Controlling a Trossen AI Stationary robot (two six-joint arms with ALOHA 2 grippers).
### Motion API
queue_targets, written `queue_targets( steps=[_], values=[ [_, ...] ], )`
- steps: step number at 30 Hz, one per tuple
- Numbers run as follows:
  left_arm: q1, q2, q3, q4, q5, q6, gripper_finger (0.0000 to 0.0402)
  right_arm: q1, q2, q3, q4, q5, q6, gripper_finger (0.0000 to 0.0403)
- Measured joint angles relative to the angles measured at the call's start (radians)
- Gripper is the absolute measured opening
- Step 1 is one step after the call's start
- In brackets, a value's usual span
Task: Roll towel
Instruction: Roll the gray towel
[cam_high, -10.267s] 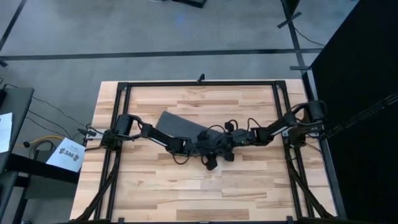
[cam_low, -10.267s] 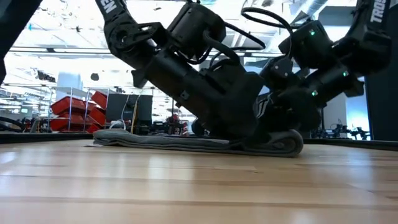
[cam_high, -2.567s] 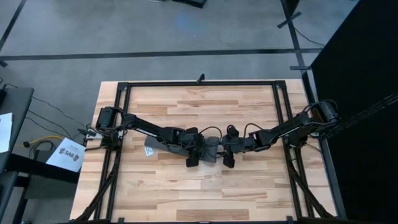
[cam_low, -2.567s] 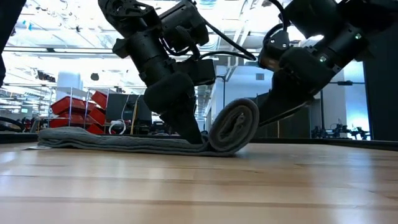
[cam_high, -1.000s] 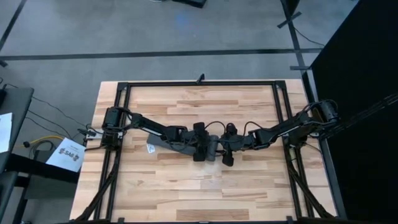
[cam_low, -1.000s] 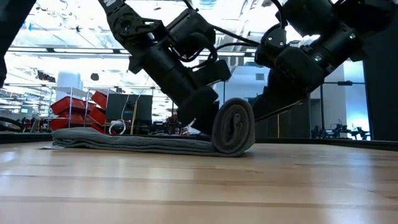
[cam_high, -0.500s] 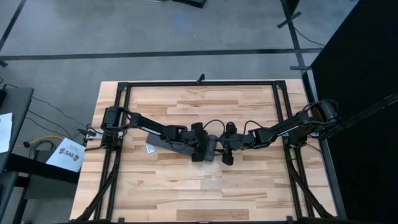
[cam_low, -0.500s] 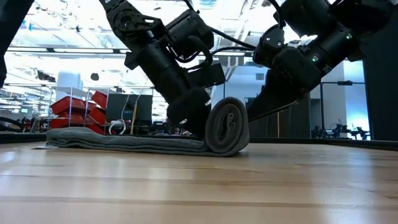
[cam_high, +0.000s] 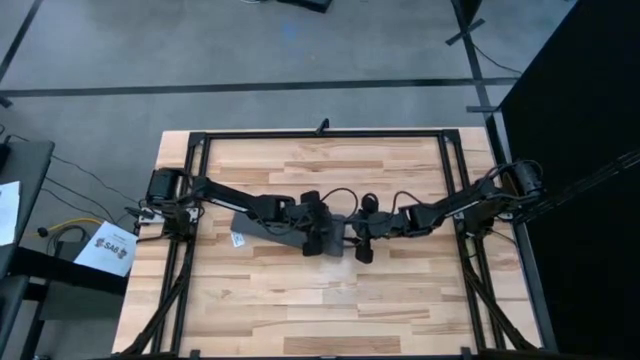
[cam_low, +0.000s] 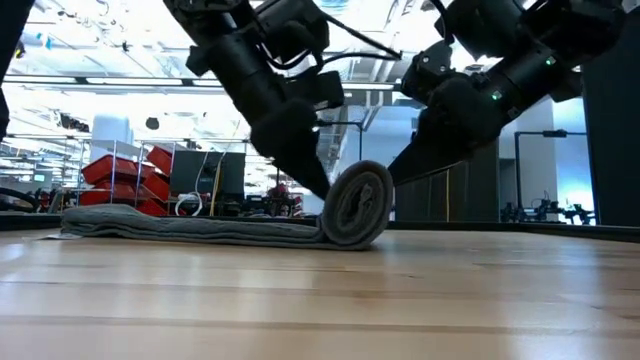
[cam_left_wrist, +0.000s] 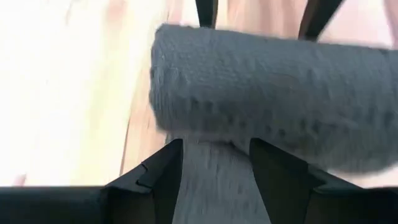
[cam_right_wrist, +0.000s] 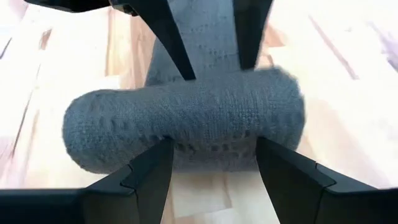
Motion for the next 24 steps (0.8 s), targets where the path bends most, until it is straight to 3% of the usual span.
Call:
queue_targets(
  steps=[8,16,24],
  values=[
    [-0.001,-0.030,0.000,-0.099,-0.021,-0.052,0.0173,-0.025,0.000,0.000,0.014,-0.008,-0.029,0.0219],
    [-0.003,0.067,0.000,0.118,-0.023,0.019,0.0173,-0.021,0.000,0.000,-0.005,-0.018,-0.029,0.0219],
    [-0.001,0.112,0.000,0.193,-0.023,0.040,0.0173,-0.015,0.000,0.000,-0.045,-0.018,-0.010,0.0219]
  ],
)
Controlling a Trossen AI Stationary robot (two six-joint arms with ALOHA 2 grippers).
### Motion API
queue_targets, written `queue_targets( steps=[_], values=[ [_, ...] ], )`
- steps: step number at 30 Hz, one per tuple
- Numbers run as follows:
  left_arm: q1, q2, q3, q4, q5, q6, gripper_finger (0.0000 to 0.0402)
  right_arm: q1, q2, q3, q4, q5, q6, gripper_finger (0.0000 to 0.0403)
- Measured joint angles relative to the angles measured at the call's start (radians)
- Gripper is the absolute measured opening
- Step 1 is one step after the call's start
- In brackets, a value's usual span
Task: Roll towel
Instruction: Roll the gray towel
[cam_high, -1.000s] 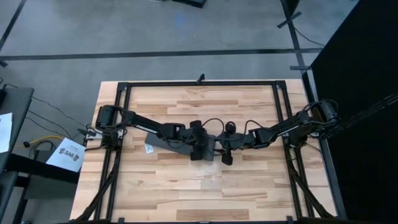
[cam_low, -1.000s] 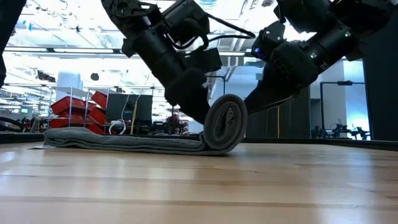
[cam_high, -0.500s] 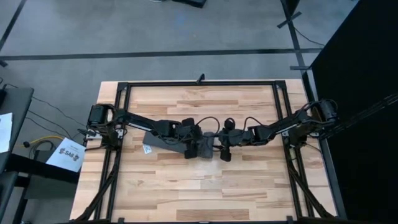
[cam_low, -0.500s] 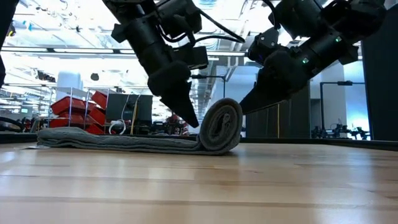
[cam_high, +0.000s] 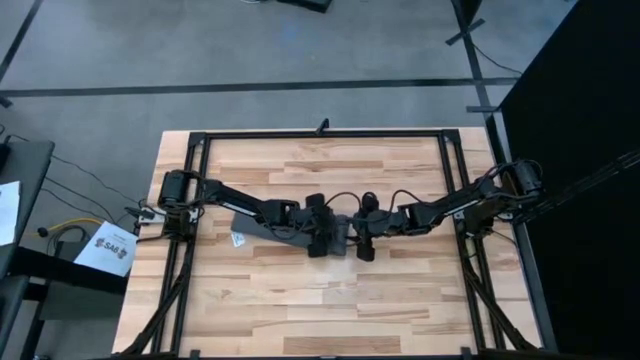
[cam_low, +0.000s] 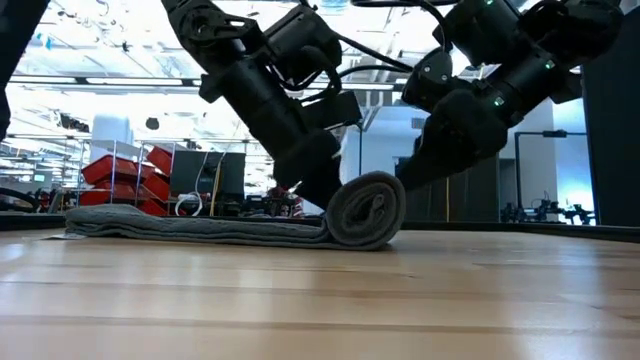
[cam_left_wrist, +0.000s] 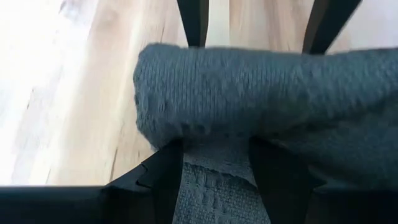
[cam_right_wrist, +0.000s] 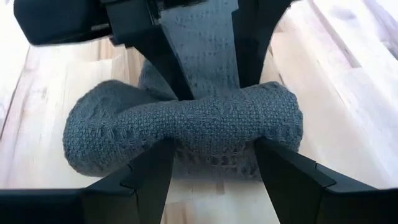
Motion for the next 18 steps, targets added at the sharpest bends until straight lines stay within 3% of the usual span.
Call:
queue_targets(
  steps=[9,18],
  values=[
    [0.007,0.001,-0.001,0.047,0.000,0.014,0.0173,0.003,-0.003,0.000,-0.026,0.000,-0.008,0.0219],
    [0.010,0.001,-0.001,0.051,0.000,0.015,0.0173,0.074,-0.128,-0.002,-0.348,0.000,0.142,0.0219]
  ],
)
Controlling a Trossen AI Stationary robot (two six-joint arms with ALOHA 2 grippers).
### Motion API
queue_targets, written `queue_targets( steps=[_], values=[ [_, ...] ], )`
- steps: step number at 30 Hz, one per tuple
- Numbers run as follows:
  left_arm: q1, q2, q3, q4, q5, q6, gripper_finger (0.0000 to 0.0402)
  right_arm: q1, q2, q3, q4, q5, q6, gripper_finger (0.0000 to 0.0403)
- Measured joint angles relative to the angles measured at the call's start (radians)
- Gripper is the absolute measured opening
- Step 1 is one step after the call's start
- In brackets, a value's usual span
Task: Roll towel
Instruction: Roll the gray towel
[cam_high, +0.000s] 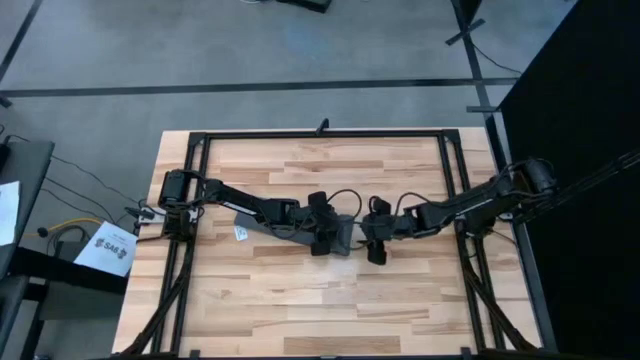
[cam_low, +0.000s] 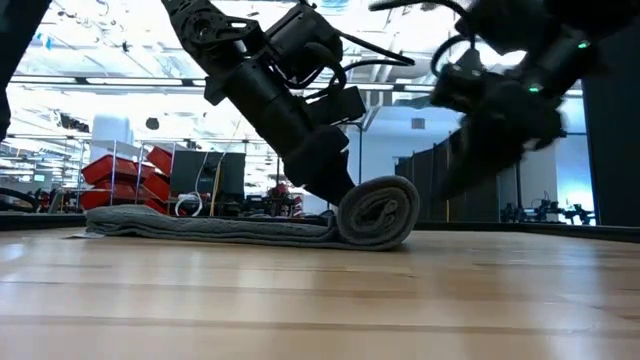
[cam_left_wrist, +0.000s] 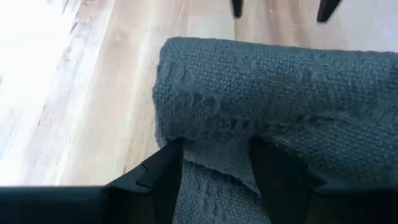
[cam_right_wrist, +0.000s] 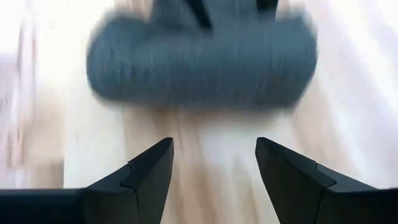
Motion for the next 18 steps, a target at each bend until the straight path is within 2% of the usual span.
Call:
queue_targets(
  steps=[5,9,13,18],
  values=[
    [0.000,0.001,0.000,0.044,0.000,0.000,0.0173,0.045,0.067,-0.029,0.057,-0.001,0.048,0.0219],
    [-0.004,0.001,0.000,0.080,0.000,-0.001,0.0173,0.035,0.170,-0.029,0.168,0.050,0.027,0.0219],
    [-0.005,0.001,0.000,0.065,0.000,-0.008,0.0173,0.022,0.240,-0.025,0.246,0.060,0.016,0.0219],
    [-0.005,-0.053,-0.001,-0.007,-0.001,0.008,0.0173,0.021,0.252,-0.025,0.251,0.063,0.016,0.0219]
  ],
)
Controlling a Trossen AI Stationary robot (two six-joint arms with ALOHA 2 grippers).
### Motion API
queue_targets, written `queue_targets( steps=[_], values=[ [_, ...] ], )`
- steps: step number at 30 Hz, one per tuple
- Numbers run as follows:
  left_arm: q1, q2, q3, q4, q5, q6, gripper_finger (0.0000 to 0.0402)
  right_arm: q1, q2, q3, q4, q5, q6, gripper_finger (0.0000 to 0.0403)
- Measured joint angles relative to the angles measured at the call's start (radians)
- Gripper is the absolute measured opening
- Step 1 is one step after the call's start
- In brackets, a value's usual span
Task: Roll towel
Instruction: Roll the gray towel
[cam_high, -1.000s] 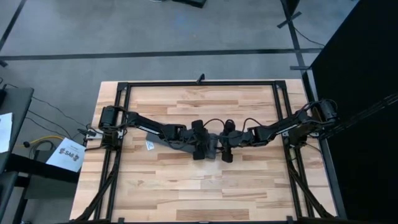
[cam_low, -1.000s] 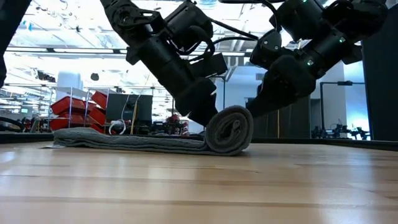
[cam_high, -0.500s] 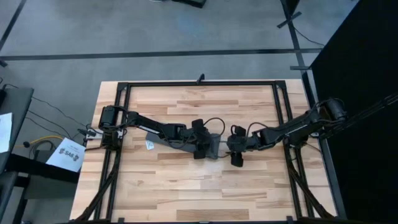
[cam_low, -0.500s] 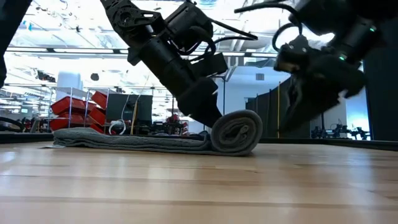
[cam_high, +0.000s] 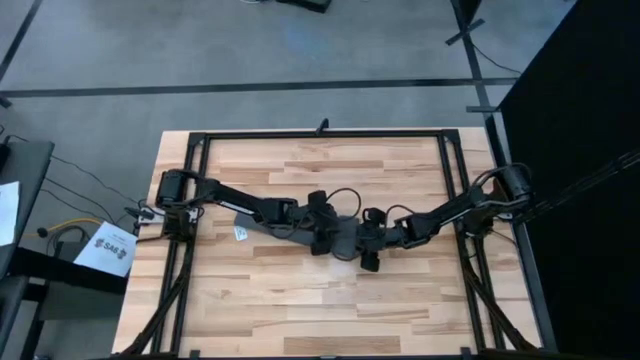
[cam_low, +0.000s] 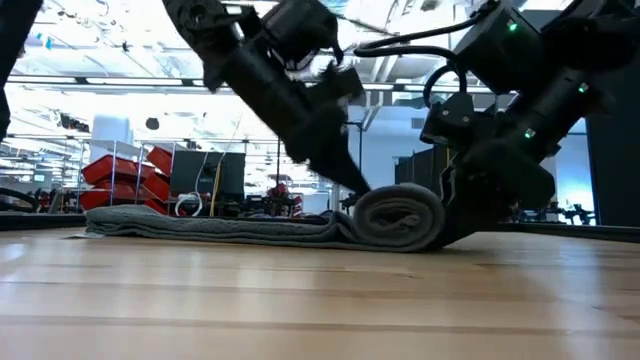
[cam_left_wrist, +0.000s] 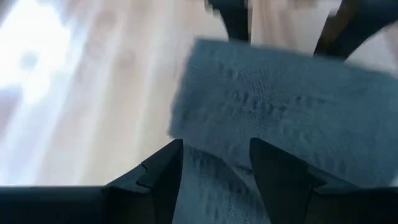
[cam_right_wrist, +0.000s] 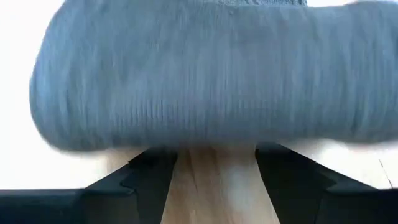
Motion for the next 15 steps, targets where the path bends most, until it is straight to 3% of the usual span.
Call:
queue_targets(
  steps=[6,11,15],
  values=[
    [0.000,-0.049,0.002,-0.024,-0.006,0.018,0.0173,0.001,-0.027,0.000,-0.026,-0.001,-0.031,0.0219],
    [0.007,-0.032,-0.023,-0.091,-0.049,-0.018,0.0173,0.028,-0.209,-0.010,-0.267,0.006,-0.005,0.0219],
    [0.015,-0.027,-0.106,-0.037,-0.057,-0.072,0.0173,0.029,-0.358,-0.007,-0.228,0.007,-0.033,0.0212]
  ],
)
